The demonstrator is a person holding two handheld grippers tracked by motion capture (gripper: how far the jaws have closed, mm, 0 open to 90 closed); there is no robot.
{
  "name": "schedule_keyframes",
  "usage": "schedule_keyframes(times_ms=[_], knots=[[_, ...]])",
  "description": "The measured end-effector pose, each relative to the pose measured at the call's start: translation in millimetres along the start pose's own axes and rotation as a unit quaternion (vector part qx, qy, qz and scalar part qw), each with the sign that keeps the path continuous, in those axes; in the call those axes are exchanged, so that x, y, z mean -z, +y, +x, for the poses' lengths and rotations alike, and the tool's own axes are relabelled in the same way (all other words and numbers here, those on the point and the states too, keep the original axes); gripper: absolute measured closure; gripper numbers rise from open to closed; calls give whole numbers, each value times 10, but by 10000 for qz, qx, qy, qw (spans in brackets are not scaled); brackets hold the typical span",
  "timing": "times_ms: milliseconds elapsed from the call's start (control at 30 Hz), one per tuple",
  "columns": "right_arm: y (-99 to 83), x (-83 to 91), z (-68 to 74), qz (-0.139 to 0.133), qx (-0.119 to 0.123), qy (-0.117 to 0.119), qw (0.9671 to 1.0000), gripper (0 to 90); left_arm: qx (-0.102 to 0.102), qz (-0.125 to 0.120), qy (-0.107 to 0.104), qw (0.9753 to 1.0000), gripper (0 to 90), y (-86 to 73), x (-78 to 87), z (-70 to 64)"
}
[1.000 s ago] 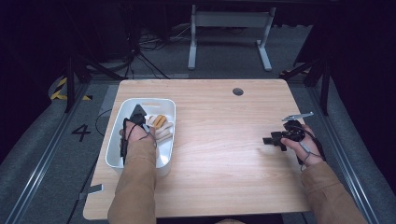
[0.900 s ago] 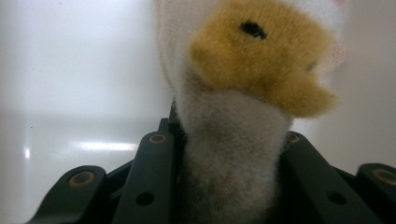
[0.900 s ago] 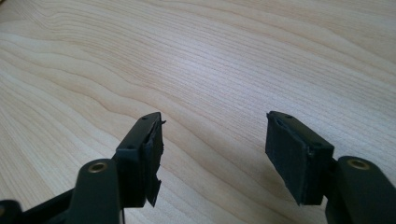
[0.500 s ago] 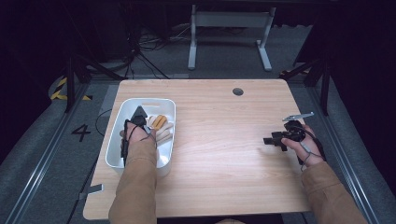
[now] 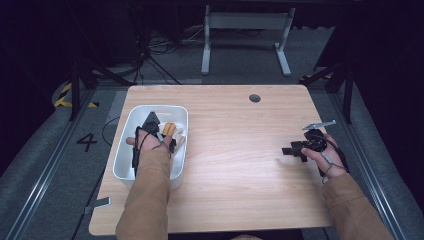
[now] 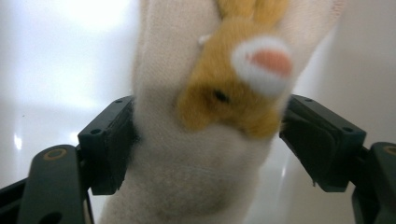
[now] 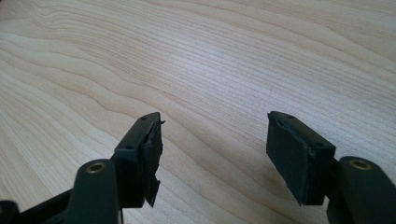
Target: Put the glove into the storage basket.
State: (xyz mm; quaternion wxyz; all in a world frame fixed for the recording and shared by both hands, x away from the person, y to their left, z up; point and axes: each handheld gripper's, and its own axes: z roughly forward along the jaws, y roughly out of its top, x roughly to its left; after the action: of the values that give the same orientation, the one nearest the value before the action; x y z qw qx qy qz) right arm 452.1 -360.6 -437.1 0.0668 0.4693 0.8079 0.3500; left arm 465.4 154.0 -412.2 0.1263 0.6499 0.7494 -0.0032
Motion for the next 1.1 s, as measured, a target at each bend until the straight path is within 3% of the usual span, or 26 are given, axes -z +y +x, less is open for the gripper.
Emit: schedule_keyframes(times_ms=[200,300,467,533,667,867,967,1067,1100], knots=[[-2,-3,-2,-2,-2,-6,10000,366,-24,47,38,10000,190,0,-20,-10],[-2,4,-4,-23,-6,2,10000,365,-151,89,88,9998,183,-2,-46,-5],[-1,5,-7,-29,-17,0,10000,362,-353,-369,87,9987,185,3,65,-16],[-2,3,-7,-28,-8,-6,10000,360,-402,-375,47,9985,188,5,116,-31],[-3,10,-5,-45,-17,-18,10000,358,-630,-723,-34,9954,209,-17,248,-88],[-17,8,-11,-46,11,-46,10000,357,-1206,-1101,-229,9863,220,-84,475,-252],[-27,27,-13,-79,-1,-19,10000,364,-1492,-1195,-550,9800,266,-142,571,-348],[-36,51,-17,-94,14,-47,9999,364,-1809,-1335,-720,9717,265,-214,653,-453],[-40,56,-17,-96,11,-57,9999,364,-1947,-1411,-782,9675,264,-247,680,-501]])
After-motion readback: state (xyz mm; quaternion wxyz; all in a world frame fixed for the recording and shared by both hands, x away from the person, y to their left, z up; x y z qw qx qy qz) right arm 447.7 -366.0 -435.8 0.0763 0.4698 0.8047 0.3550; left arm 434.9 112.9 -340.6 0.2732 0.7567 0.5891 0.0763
